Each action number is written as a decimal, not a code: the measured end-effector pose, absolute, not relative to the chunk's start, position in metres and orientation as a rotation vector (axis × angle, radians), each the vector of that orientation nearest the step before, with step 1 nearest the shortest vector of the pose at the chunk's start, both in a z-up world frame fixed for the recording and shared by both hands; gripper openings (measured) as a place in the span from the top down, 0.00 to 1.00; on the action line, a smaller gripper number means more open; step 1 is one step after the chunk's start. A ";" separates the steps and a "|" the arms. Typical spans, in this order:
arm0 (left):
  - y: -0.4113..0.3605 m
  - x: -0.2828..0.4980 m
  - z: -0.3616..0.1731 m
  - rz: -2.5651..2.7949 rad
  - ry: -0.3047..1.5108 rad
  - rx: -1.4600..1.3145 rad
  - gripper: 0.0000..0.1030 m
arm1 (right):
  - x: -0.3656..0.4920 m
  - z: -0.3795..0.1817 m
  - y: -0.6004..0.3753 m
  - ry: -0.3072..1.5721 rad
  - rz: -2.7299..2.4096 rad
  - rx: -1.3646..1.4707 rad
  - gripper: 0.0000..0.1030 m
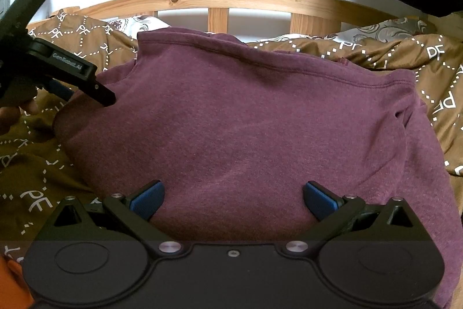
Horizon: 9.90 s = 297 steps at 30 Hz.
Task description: Fold small clothes
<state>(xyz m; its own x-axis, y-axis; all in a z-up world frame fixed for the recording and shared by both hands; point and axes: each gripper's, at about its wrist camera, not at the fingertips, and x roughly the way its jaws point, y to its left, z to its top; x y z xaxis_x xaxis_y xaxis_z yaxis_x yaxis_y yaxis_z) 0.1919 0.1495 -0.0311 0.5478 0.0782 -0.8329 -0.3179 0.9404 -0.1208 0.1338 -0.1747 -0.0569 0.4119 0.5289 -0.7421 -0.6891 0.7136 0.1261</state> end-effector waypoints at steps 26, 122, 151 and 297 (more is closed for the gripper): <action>0.114 0.177 0.025 0.237 0.907 -0.195 0.90 | 0.139 -0.029 -0.189 0.878 0.747 -0.230 0.00; -0.125 0.144 0.001 -0.257 0.770 0.091 0.58 | 0.241 0.014 -0.298 0.822 0.603 0.260 0.90; -0.017 0.122 -0.001 0.090 0.858 -0.437 0.01 | 0.198 0.017 -0.310 0.947 0.372 0.166 0.34; -0.016 0.132 -0.063 0.149 0.878 -0.502 0.00 | 0.225 -0.007 -0.249 0.655 0.735 -0.214 0.96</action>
